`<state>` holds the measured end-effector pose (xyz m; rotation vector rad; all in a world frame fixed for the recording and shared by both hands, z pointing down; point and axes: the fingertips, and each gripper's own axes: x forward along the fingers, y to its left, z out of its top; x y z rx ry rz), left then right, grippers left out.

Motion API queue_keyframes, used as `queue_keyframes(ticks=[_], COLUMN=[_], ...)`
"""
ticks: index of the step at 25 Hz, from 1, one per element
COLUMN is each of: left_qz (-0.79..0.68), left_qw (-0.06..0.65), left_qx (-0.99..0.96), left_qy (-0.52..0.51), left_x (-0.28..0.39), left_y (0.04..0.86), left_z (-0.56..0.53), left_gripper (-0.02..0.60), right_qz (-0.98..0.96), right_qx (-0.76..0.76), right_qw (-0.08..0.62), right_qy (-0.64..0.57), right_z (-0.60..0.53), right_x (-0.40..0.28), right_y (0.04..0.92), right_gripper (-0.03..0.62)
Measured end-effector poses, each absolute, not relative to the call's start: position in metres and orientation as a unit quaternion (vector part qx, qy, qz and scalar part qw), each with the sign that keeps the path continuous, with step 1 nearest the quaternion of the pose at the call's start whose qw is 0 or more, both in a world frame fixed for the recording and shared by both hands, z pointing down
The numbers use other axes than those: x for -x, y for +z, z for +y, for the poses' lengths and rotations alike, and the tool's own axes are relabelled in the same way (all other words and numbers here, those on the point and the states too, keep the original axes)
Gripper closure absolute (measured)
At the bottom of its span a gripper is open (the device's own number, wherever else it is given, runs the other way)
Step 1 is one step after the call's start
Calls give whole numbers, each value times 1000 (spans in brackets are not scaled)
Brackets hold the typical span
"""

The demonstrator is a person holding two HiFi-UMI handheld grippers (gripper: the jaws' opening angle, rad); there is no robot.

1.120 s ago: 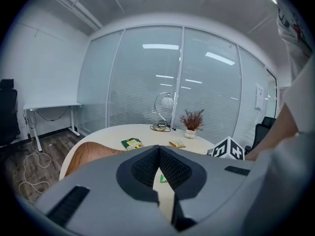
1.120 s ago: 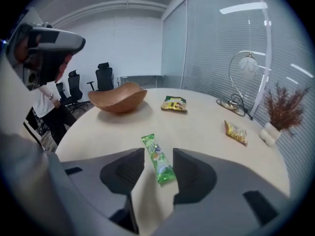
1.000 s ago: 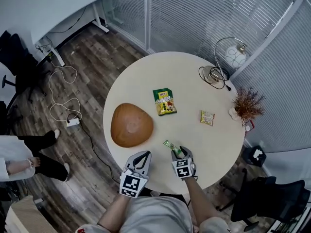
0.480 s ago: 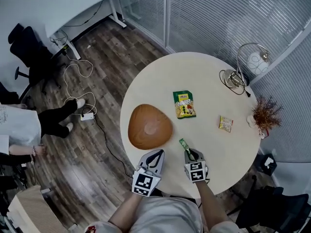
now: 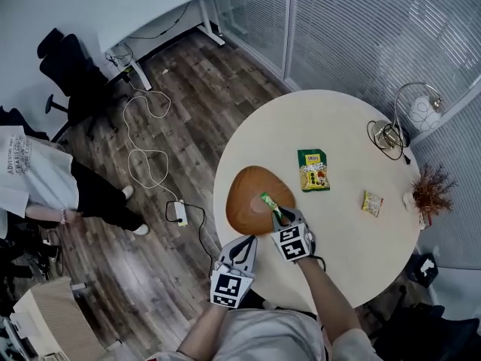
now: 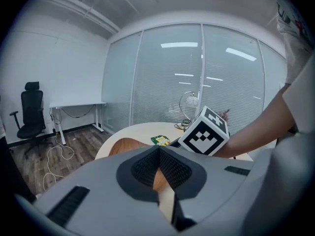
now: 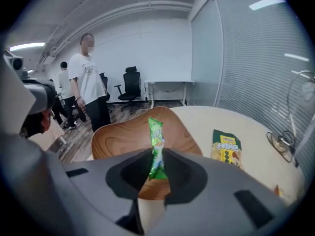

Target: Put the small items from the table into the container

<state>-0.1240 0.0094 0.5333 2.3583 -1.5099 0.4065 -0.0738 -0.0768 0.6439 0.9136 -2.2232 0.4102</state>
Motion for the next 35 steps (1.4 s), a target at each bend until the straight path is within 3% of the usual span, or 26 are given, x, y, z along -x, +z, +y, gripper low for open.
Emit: queue_keyframes(ticks=[3, 7, 13, 15, 23, 35], left_qz=[-535, -533, -503, -488, -425, -382], left_qw=[155, 158, 152, 150, 143, 139], left_qx=[-818, -821, -842, -851, -883, -903], left_qy=[142, 131, 124, 124, 139, 142], left_x=[131, 129, 99, 79, 11, -45], left_y=[532, 529, 524, 525, 531, 537], left_z=[11, 8, -4, -8, -18, -15], left_gripper=[591, 591, 591, 591, 591, 591], right_qz=[-854, -857, -881, -863, -783, -739], right_qx=[-349, -374, -438, -478, -590, -635], right_qw=[347, 320, 132, 110, 94, 99], right_qy=[169, 149, 122, 124, 172, 201], right_z=[-76, -71, -42, -30, 15, 38], right_x=[78, 69, 20, -16, -117, -180], right_y=[652, 630, 543, 530, 536, 554], right_gripper=[484, 477, 569, 573, 574, 574])
